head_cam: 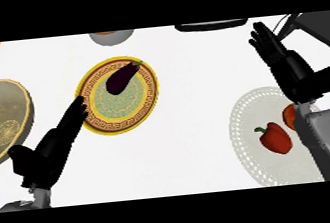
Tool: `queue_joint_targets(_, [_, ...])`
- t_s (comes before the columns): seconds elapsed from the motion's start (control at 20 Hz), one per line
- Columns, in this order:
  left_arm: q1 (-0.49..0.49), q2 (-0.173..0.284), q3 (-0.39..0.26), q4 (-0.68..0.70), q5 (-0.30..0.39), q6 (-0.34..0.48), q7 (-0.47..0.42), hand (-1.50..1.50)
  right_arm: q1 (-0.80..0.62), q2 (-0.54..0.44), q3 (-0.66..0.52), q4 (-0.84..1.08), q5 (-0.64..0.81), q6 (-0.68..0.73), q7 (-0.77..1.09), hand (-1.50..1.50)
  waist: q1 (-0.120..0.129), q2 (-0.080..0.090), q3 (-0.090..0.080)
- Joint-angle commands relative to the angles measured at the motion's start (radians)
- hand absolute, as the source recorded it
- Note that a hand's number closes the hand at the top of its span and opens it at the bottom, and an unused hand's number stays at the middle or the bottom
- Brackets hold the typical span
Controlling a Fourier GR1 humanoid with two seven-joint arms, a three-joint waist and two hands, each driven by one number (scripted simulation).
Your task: Pick the bell pepper from the placemat and place it in the tiered shelf
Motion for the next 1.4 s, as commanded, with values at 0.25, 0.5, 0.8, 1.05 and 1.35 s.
queue_joint_targets(0.25, [0.085,0.097,0.225,0.139,-0.020,0.062,-0.051,0.00,0.147,0.046,0.200,-0.214,0.142,0.044,-0.106,1.50,0.010,-0.016,-0.003])
queue_joint_targets(0.5, [0.118,0.067,0.215,0.154,0.009,0.045,-0.053,0.00,0.344,0.013,0.108,-0.182,0.498,-0.440,-0.158,-1.50,-0.019,-0.016,-0.002])
queue_joint_targets(0.8, [0.083,0.063,0.256,0.176,0.016,0.015,-0.048,0.00,0.625,0.038,0.306,-0.442,0.639,-0.447,-0.076,-1.50,0.000,-0.014,-0.002])
queue_joint_targets(1.05, [0.109,0.070,0.267,0.220,0.023,-0.018,-0.113,0.00,0.685,-0.082,0.277,-0.554,0.935,-0.489,0.172,-1.50,-0.017,-0.018,-0.006])
queue_joint_targets(1.35, [0.097,0.052,0.244,0.213,0.014,-0.020,-0.094,0.00,0.645,-0.187,0.306,-0.697,1.134,-0.158,0.524,-1.50,0.008,-0.014,-0.007])
